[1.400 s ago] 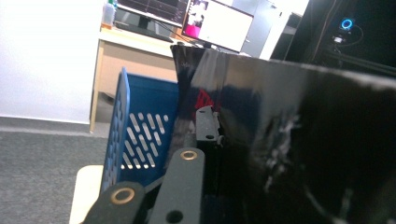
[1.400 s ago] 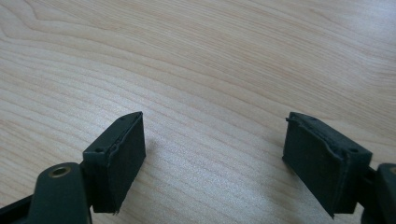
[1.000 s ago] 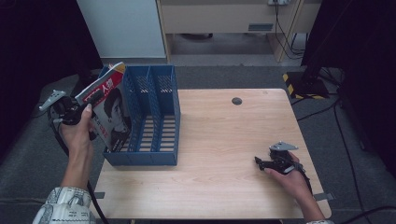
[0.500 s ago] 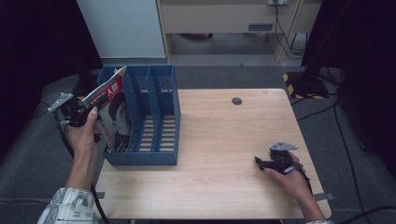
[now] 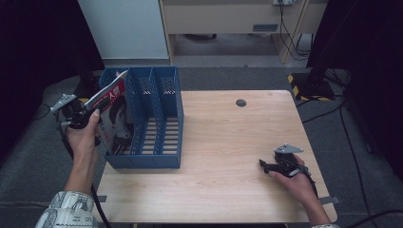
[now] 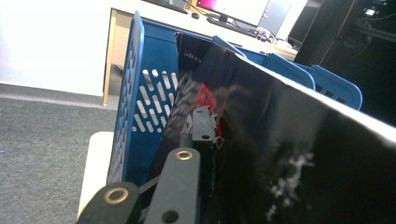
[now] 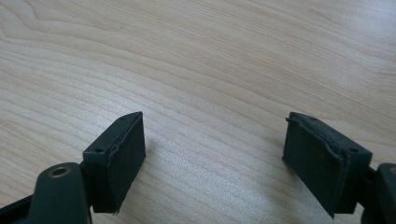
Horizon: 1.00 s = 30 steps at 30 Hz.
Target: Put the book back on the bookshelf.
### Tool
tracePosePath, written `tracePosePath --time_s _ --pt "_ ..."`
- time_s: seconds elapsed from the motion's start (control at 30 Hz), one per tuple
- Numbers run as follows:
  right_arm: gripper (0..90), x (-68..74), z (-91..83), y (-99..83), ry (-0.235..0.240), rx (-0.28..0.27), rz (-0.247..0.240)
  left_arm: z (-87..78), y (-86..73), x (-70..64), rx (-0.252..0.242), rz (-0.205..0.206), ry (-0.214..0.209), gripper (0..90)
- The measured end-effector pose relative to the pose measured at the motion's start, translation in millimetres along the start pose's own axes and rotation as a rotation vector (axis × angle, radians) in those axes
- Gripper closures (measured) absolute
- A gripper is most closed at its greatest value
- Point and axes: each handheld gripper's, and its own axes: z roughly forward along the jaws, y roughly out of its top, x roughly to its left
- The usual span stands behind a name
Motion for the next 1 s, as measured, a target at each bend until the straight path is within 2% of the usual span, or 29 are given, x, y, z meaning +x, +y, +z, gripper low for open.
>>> tracePosePath --time_s 0.33,0.6,0.8,1.0 --pt "21.0 0.0 -0.1 -0.1 0.002 0.000 -0.001 -1.7 0.2 1.9 0.016 0.002 0.016 81.9" --pt "21.0 0.2 0.0 -0.3 0.002 -0.003 -0.003 -3.8 0.4 2.7 0.071 0.026 0.065 82.2" --pt "21.0 0.6 -0.1 -0.4 0.001 -0.003 0.000 -7.2 0.6 9.1 0.084 0.007 0.089 82.2" --pt "20.9 1.1 -0.3 -0.5 0.002 -0.002 0.000 -9.6 4.4 13.3 0.113 0.011 0.116 82.2"
